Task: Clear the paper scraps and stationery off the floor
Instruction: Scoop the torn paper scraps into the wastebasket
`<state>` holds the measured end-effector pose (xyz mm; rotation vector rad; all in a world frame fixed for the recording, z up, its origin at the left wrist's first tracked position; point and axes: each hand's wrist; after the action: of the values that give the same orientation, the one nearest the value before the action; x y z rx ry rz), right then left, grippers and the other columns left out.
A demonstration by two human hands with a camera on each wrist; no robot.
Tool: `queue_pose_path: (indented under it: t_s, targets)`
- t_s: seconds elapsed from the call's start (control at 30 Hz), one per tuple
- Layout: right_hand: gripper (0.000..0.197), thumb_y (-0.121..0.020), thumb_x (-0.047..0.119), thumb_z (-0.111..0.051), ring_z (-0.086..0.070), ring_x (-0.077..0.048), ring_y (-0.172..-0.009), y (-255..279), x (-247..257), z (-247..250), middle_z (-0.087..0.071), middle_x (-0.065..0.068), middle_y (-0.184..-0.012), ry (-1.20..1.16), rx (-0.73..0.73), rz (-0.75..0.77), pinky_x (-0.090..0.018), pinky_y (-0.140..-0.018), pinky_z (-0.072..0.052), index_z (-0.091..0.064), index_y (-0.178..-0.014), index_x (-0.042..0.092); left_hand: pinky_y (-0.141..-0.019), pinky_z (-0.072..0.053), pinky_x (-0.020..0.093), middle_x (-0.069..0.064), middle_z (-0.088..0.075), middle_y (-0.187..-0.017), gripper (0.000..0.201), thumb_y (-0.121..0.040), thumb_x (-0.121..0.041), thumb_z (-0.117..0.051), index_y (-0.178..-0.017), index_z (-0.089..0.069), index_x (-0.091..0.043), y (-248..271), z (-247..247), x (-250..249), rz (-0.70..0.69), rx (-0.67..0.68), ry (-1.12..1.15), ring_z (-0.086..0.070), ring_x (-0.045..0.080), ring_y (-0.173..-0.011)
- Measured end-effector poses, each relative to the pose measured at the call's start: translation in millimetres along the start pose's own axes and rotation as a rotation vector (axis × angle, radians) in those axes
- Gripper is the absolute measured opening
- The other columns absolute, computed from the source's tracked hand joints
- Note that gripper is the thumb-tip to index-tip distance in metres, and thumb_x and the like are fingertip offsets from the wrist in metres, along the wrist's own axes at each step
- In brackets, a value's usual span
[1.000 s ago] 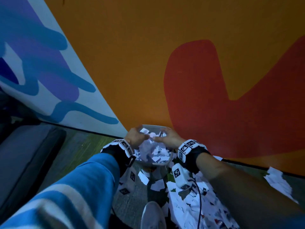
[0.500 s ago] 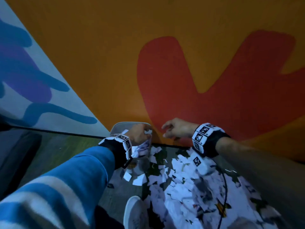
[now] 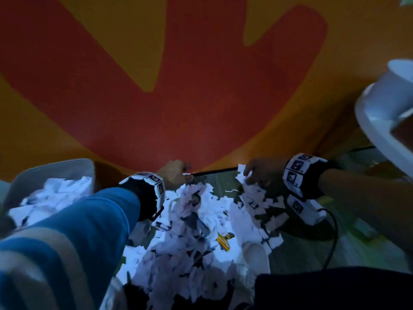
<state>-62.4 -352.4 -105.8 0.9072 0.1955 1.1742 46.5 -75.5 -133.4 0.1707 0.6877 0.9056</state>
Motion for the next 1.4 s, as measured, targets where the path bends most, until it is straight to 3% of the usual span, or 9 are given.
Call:
queue_pose_path:
  t_s: [0.1, 0.23, 0.37, 0.57, 0.7, 1.03, 1.17, 1.27, 1.4]
  targets:
    - [0.038, -0.085, 0.026, -0.076, -0.067, -0.024, -0.067, -32.7, -55.9, -35.9, -0.067, -0.011, -0.094, -0.125, -0.015, -0.091, -0.031, -0.057, -0.057, -0.062, -0.119, 0.014, -0.088, -0.052, 0.037, 0.013, -0.066, -0.121, 0.042, -0.095, -0.033, -0.064, -0.129, -0.062, -0.010, -35.2, -52.8, -10.1, -0.055, 0.068, 0.041, -0.065, 0.028, -0.105]
    - [0.055, -0.082, 0.029, -0.078, -0.067, -0.029, -0.099, -73.9, -108.9, -95.7, -0.066, -0.011, -0.113, -0.195, -0.007, -0.177, -0.038, -0.083, -0.055, -0.057, -0.130, 0.015, -0.087, -0.040, 0.025, -0.001, -0.055, -0.133, 0.050, -0.093, -0.035, -0.066, -0.136, -0.054, -0.012, -69.9, -112.4, -18.2, -0.150, 0.221, 0.002, -0.056, 0.019, -0.117]
    - [0.092, -0.077, 0.048, -0.079, -0.047, -0.027, -0.131, -100.9, -132.5, -142.5, -0.043, -0.011, -0.148, -0.128, -0.056, -0.097, -0.029, -0.099, -0.041, -0.031, -0.150, 0.019, -0.114, -0.032, 0.044, 0.010, -0.030, -0.158, 0.085, -0.086, -0.040, -0.074, -0.155, -0.028, -0.019, -95.6, -155.9, -6.6, -0.209, 0.371, -0.137, -0.032, 0.030, -0.144]
    - [0.129, -0.060, 0.070, -0.078, 0.008, -0.043, -0.148, -119.3, -123.8, -193.1, 0.015, -0.009, -0.162, -0.083, -0.059, -0.105, -0.059, -0.117, -0.013, 0.006, -0.154, 0.041, -0.114, -0.023, 0.065, 0.003, 0.010, -0.165, 0.123, -0.071, -0.047, -0.084, -0.157, 0.004, -0.039, -108.0, -192.6, 7.0, -0.152, 0.451, -0.420, 0.003, 0.037, -0.150]
    - [0.107, -0.065, 0.055, -0.081, -0.015, -0.042, -0.138, -114.6, -102.8, -221.5, -0.008, -0.014, -0.152, 0.059, -0.162, 0.037, -0.053, -0.106, -0.038, -0.018, -0.149, 0.033, -0.115, -0.028, 0.055, 0.007, -0.008, -0.164, 0.101, -0.079, -0.037, -0.081, -0.156, -0.016, -0.036, -108.8, -204.9, 17.1, -0.187, 0.343, -0.529, -0.016, 0.038, -0.144]
    - [0.032, -0.081, 0.010, -0.074, -0.057, -0.035, -0.112, -126.3, -108.4, -215.2, -0.059, -0.022, -0.117, -0.241, -0.148, 0.188, -0.031, -0.083, -0.042, -0.066, -0.109, -0.003, -0.097, -0.049, 0.039, 0.005, -0.063, -0.126, 0.029, -0.091, -0.016, -0.066, -0.119, -0.069, -0.024, -125.5, -187.0, 12.6, -0.180, 0.290, -0.145, -0.058, 0.024, -0.118]
    - [0.052, -0.077, 0.034, -0.083, -0.057, -0.021, -0.109, -131.2, -129.5, -171.2, -0.061, -0.015, -0.115, -0.423, -0.297, 0.171, -0.022, -0.081, -0.037, -0.063, -0.111, 0.001, -0.085, -0.055, 0.039, 0.011, -0.073, -0.107, 0.031, -0.094, -0.023, -0.064, -0.124, -0.069, -0.017, -140.1, -166.4, -7.8, -0.163, 0.206, -0.074, -0.067, 0.025, -0.100]
    - [0.046, -0.076, 0.012, -0.083, -0.056, -0.020, -0.098, -147.7, -141.0, -135.4, -0.057, -0.010, -0.115, -0.470, -0.291, 0.094, -0.023, -0.074, -0.040, -0.052, -0.109, 0.016, -0.093, -0.051, 0.037, 0.015, -0.067, -0.119, 0.044, -0.095, -0.028, -0.064, -0.137, -0.058, -0.013, -153.5, -159.0, -22.7, -0.096, 0.163, -0.050, -0.062, 0.030, -0.112]
    - [0.094, -0.054, 0.030, -0.092, -0.051, -0.023, -0.127, -193.8, -167.5, -112.2, -0.053, 0.000, -0.136, -0.488, -0.319, -0.023, -0.039, -0.097, -0.048, -0.051, -0.137, 0.015, -0.094, -0.047, 0.034, 0.014, -0.060, -0.132, 0.058, -0.094, -0.025, -0.067, -0.147, -0.045, -0.019, -170.1, -166.2, -32.0, -0.088, 0.127, -0.024, -0.057, 0.031, -0.120]
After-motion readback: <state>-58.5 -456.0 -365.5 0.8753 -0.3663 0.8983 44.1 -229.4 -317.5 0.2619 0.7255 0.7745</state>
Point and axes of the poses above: each hand's wrist, its own y-axis away from the middle knuckle, its own z-axis out of the back of the hand, x = y × z
